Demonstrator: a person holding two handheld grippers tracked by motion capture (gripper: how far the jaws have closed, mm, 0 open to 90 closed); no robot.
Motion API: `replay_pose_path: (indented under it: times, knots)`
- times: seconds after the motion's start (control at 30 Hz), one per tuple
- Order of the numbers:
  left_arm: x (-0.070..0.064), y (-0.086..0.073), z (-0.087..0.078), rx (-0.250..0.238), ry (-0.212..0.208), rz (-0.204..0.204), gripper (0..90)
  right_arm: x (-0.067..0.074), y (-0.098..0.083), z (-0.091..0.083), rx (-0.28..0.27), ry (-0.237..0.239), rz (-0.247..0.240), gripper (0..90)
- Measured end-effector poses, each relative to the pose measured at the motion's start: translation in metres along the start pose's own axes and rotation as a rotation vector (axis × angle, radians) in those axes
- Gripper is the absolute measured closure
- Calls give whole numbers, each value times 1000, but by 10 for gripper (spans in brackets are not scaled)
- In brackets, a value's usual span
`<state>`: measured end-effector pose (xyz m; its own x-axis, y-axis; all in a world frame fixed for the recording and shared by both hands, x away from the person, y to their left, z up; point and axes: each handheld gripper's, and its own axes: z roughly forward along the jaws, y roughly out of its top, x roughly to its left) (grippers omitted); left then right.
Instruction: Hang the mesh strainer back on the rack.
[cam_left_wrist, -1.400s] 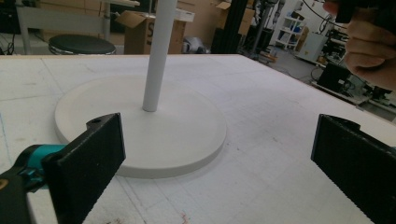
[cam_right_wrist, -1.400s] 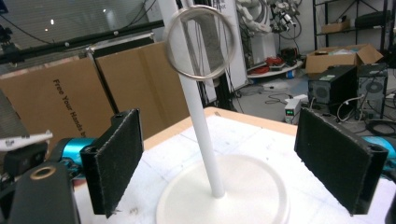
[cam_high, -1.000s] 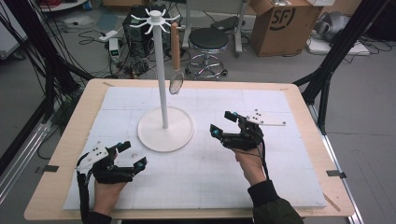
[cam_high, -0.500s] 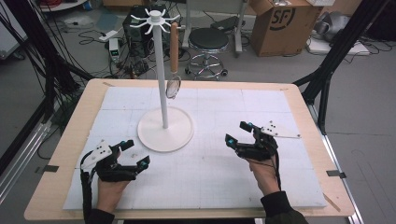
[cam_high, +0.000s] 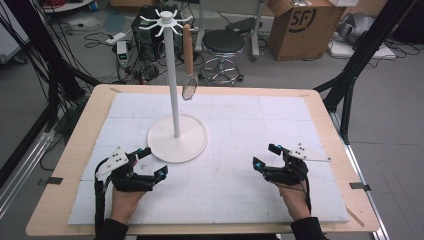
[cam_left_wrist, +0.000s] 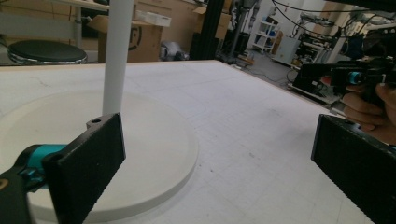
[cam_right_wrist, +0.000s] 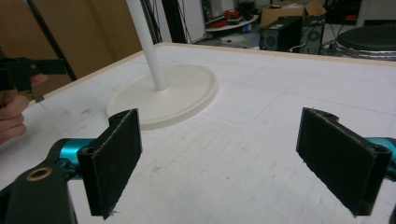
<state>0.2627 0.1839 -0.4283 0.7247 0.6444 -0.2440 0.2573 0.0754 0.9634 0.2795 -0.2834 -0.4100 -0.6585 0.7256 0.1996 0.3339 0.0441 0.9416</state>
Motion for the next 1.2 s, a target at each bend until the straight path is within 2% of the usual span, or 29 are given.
replay_pose_path:
  times: [0.23, 0.37, 0.6, 0.77, 1.2]
  knots:
    - [-1, -1, 6, 12, -17, 3, 34, -7, -11, -11, 14, -32, -16, 133]
    - [-1, -3, 10, 33, -10, 8, 35, -8, -15, -15, 12, -32, -5, 133]
    - [-2, -5, 12, 59, -12, 25, 34, -5, -16, -15, 6, -21, -33, 132]
    - [-4, -7, 14, 82, -13, 32, 34, -4, -16, -16, -2, -23, -35, 132]
    - [-5, -6, 12, 68, 10, 51, 34, -1, -18, -15, 9, -12, -45, 128]
